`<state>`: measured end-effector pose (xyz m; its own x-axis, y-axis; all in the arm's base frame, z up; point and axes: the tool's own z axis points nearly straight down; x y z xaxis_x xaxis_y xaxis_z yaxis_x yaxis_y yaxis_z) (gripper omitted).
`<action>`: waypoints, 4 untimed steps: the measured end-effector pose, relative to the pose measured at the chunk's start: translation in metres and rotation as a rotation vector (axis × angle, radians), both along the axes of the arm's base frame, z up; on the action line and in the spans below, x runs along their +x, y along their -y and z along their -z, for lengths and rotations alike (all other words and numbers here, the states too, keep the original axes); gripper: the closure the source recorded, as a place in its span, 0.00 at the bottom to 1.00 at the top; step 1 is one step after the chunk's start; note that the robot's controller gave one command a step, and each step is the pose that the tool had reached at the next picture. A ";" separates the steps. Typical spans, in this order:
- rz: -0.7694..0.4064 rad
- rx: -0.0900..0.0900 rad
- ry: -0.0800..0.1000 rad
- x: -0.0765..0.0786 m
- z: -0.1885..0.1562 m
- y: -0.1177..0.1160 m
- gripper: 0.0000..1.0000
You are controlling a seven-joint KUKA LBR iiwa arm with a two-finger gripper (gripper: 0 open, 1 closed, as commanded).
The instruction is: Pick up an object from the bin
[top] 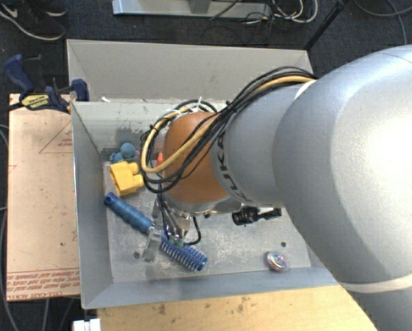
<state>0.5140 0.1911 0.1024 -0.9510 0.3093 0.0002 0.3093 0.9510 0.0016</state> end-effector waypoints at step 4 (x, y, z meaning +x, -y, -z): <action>0.392 0.002 0.004 -0.015 -0.059 0.010 1.00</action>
Offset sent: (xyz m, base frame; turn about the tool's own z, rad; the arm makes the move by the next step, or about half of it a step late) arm -0.0148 -0.0113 -0.0324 0.3989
